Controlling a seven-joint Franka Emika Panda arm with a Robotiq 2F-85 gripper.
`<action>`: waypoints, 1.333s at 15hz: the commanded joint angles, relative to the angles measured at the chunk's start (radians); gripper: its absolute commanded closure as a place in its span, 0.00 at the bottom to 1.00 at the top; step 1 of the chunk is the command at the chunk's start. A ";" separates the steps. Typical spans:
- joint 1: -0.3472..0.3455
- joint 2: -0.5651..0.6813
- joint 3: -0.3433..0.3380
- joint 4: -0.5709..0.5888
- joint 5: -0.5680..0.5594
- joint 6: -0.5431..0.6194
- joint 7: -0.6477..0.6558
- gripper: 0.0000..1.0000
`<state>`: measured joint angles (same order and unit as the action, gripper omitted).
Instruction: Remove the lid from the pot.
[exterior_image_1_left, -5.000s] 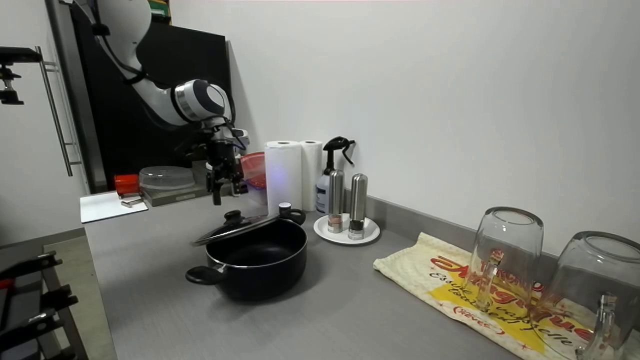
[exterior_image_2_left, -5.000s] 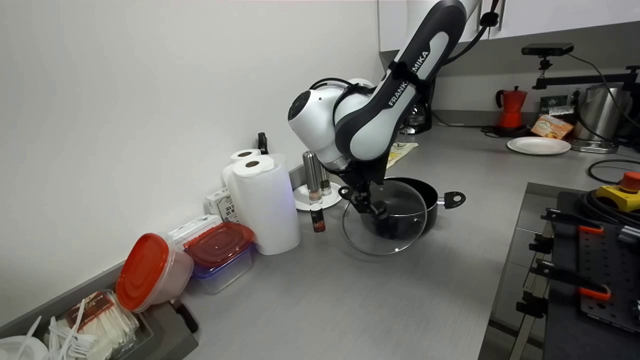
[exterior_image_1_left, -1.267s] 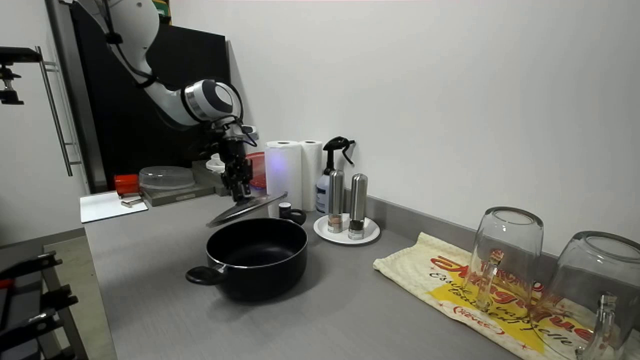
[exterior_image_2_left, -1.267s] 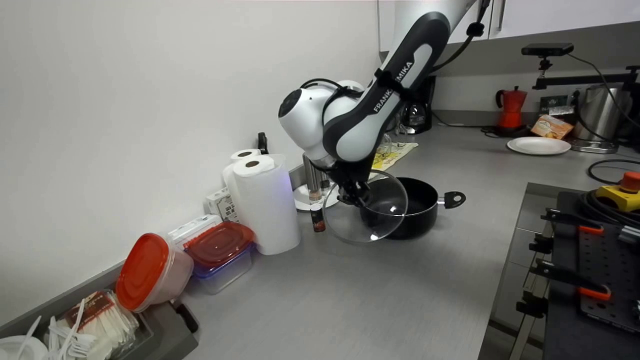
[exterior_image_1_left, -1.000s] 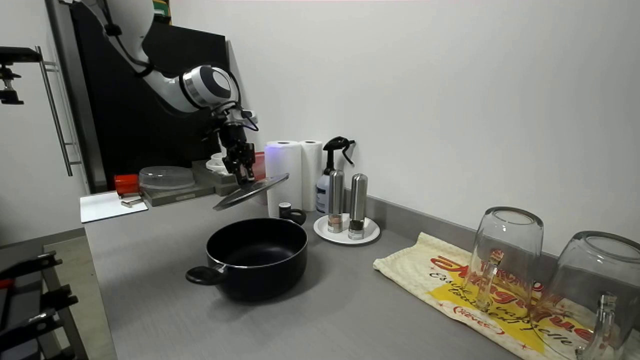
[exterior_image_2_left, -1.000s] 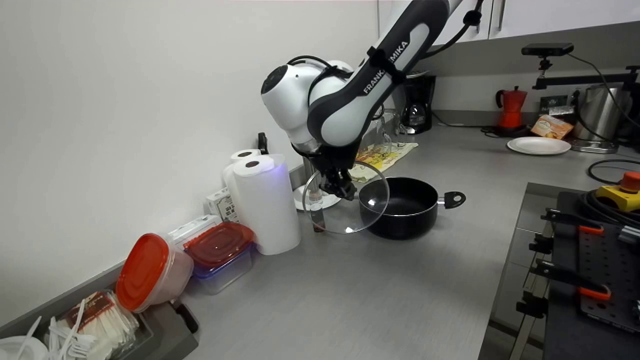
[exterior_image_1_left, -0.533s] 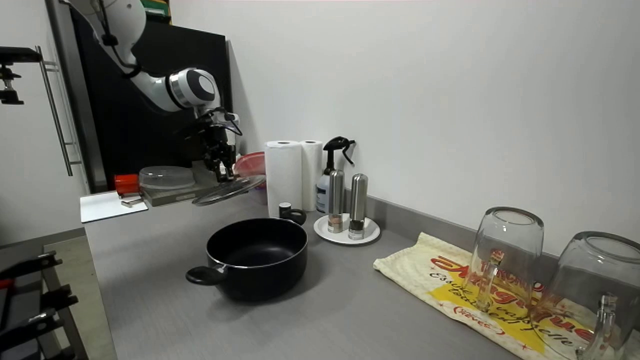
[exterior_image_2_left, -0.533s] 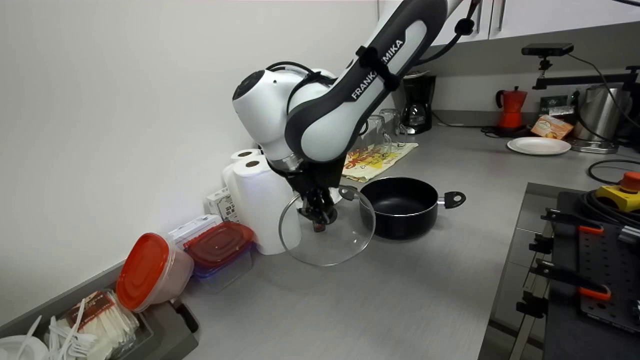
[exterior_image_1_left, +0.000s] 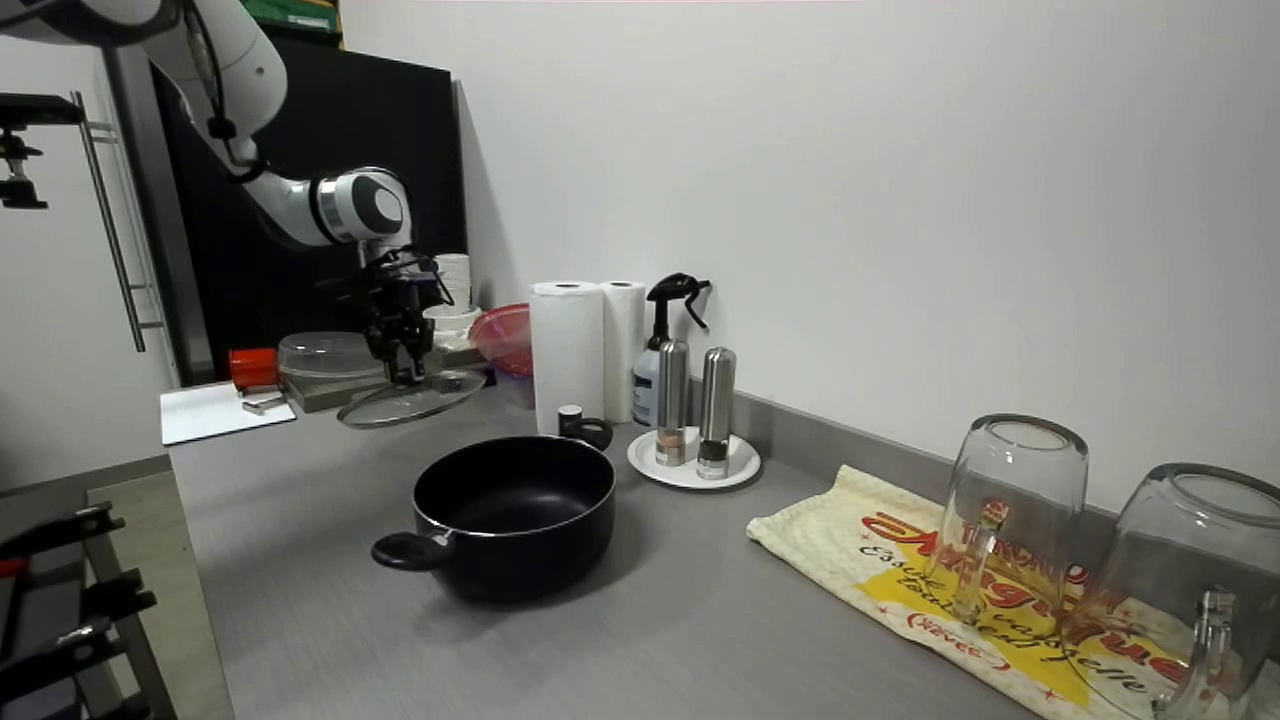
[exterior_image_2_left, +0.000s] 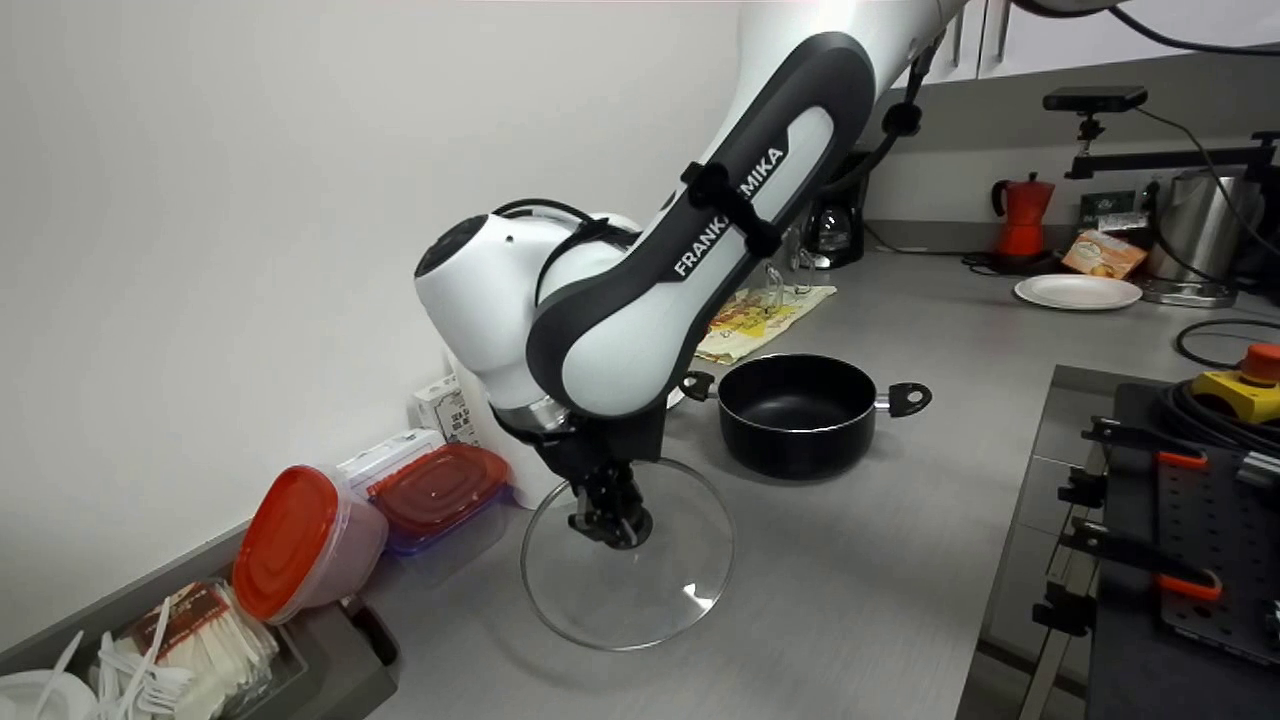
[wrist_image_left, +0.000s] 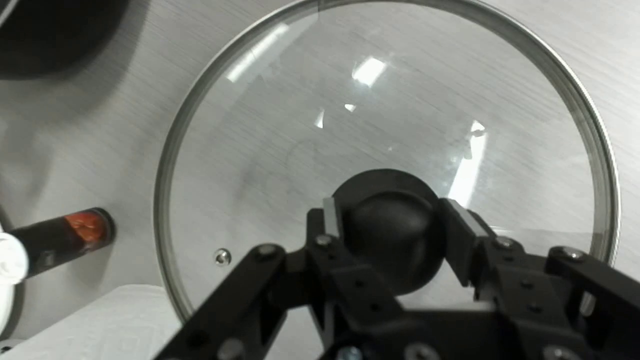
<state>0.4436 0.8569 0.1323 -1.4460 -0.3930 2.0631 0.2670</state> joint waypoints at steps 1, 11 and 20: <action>0.020 0.083 0.010 0.086 0.052 0.004 -0.071 0.75; 0.014 0.202 0.026 0.144 0.145 0.001 -0.161 0.75; 0.028 0.181 0.011 0.106 0.146 0.010 -0.158 0.25</action>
<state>0.4610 1.0472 0.1594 -1.3365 -0.2576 2.0812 0.1098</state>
